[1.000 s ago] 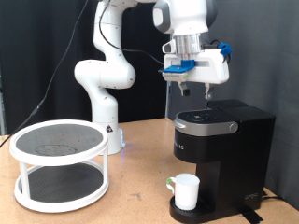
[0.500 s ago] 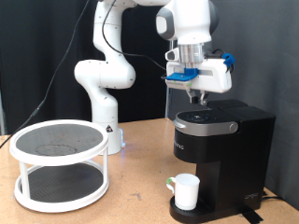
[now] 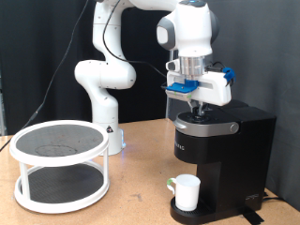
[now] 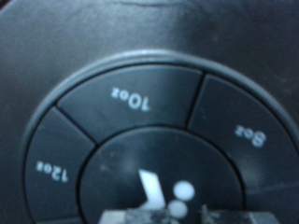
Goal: Make a cup of coffee with the keurig machine
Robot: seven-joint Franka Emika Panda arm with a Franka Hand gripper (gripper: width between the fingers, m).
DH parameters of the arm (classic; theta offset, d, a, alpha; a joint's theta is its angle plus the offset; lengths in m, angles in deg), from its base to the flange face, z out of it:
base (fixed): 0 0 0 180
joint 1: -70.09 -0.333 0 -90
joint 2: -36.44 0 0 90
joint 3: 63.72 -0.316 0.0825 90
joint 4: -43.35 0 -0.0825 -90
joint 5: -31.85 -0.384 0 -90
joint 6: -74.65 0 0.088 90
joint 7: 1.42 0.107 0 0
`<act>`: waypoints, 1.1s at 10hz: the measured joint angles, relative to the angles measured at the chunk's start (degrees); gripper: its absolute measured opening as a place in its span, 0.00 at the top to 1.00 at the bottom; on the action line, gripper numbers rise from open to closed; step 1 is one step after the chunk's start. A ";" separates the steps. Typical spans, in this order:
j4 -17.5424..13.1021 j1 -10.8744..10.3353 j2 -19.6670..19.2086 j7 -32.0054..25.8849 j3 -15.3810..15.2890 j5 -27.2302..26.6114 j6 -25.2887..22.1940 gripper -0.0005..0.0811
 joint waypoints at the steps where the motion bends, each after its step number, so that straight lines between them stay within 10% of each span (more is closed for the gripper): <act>1: 0.09 0.02 -0.34 0.00 0.00 0.11 0.49 0.99; 11: -5.13 0.67 -6.13 2.17 0.85 -1.27 -6.49 0.99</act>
